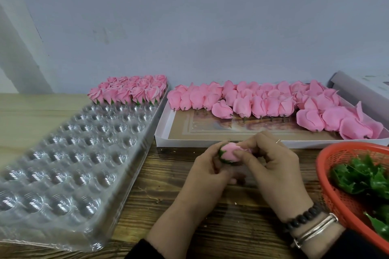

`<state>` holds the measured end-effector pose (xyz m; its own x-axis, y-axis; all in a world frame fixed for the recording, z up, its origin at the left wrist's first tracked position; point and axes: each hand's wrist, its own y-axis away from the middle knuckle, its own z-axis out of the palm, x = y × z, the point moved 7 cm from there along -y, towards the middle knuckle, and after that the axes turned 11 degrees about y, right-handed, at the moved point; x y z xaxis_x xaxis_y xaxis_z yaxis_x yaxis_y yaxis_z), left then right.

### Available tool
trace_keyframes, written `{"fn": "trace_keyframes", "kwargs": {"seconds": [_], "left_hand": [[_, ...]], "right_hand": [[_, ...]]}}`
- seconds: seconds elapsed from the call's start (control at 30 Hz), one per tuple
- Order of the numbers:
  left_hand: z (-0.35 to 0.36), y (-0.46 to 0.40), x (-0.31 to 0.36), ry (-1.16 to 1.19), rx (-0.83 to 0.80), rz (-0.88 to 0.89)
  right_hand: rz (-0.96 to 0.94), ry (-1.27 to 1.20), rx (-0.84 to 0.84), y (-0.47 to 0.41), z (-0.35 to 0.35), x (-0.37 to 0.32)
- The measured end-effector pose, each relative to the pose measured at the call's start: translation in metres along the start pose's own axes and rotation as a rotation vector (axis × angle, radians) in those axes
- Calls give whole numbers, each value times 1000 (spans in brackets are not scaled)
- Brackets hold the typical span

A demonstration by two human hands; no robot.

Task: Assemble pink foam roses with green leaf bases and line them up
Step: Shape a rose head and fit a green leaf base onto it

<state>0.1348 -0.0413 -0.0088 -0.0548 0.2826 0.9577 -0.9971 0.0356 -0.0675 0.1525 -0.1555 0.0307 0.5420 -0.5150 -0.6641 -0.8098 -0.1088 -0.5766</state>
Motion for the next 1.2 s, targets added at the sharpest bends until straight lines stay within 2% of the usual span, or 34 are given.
{"fn": "trace_keyframes", "kwargs": {"seconds": [0.13, 0.2, 0.27, 0.37, 0.5, 0.63, 0.9, 0.97, 1.1, 1.2], "left_hand": [[-12, 1, 16, -640, 162, 177], [-17, 3, 21, -767, 237, 228], [-17, 4, 20, -749, 250, 234], [-14, 3, 12, -592, 201, 174], [-9, 3, 12, -546, 120, 155], [-7, 4, 17, -503, 101, 183], [-3, 5, 22, -560, 80, 177], [0, 7, 25, -454, 85, 215], [-11, 7, 24, 90, 240, 163], [-18, 4, 18, 444, 310, 122]], "right_hand": [[-18, -47, 12, -1, -2, -5], [-94, -27, -1, 1, -1, -14], [-152, -26, -68, 4, 5, -24], [-209, -36, -179, 7, 12, -32], [-265, -19, -275, 8, 17, -36], [-277, -9, -286, 9, 18, -37], [-305, 22, -269, 10, 16, -40], [-302, 9, -195, 11, 13, -42], [-196, -51, 48, 8, -2, -34], [-99, -47, -31, 9, 9, -22]]}}
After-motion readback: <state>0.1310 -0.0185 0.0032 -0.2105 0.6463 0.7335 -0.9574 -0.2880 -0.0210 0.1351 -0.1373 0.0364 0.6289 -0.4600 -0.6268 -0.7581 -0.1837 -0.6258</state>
